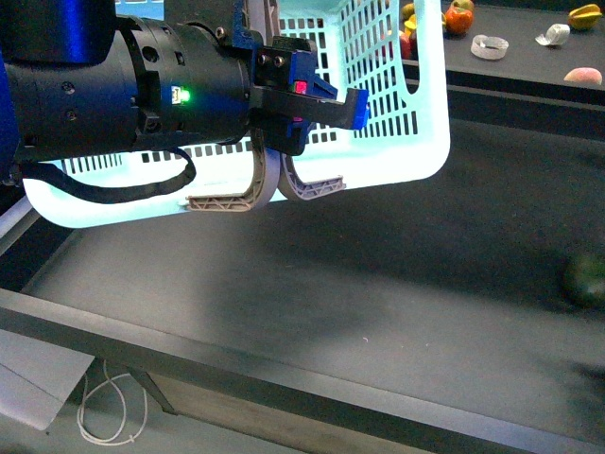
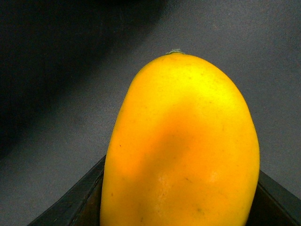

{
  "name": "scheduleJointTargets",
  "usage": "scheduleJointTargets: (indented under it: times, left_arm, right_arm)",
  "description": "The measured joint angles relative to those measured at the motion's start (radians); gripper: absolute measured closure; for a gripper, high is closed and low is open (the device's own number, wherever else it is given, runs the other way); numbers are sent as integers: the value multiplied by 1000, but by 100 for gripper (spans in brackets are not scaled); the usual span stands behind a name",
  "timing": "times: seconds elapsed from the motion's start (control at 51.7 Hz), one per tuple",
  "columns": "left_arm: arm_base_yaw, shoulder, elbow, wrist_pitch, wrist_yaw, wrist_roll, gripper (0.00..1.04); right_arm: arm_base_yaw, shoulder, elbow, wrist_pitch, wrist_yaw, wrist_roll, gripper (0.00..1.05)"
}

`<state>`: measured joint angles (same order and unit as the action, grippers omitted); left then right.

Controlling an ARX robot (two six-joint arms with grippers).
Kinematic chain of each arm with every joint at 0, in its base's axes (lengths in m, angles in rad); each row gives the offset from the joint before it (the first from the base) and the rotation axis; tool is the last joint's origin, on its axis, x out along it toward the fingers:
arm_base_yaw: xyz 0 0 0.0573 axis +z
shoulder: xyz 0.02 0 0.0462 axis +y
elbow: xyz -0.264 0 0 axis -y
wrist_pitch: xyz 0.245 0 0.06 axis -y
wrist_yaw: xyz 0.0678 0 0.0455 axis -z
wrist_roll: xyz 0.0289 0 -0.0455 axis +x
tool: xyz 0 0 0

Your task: Pick mango with right arm and hold basket with left

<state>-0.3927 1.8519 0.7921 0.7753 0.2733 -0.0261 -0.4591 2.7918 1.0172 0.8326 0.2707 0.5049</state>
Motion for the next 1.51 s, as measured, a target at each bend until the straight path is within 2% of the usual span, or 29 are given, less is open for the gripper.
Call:
scheduleJointTargets:
  times: [0.329, 0.445, 0.58, 0.677, 0.909, 1.025, 1.142, 1.296, 1.509]
  left_arm:
    - [0, 0, 0, 0, 0, 0, 88]
    - [0, 0, 0, 0, 0, 0, 88]
    - [0, 0, 0, 0, 0, 0, 88]
    - [0, 0, 0, 0, 0, 0, 88]
    - [0, 0, 0, 0, 0, 0, 88]
    - [0, 0, 0, 0, 0, 0, 88]
    - [0, 0, 0, 0, 0, 0, 88]
    - [0, 0, 0, 0, -1, 0, 88]
    - [0, 0, 0, 2, 0, 0, 88]
  right_arm:
    - [-19, -64, -71, 13, -55, -3, 40]
    - [10, -190, -131, 26, -127, -3, 40]
    - [100, -404, -206, 23, -248, 6, 40]
    - [196, -581, -261, -8, -338, 23, 40]
    - [376, -863, -311, -72, -436, 41, 40]
    - [531, -1038, -288, -127, -443, 52, 40]
    - [643, -1070, -230, -159, -412, 49, 40]
    - [735, -1028, -158, -185, -357, 42, 40]
    - [798, -910, -52, -191, -294, 42, 40]
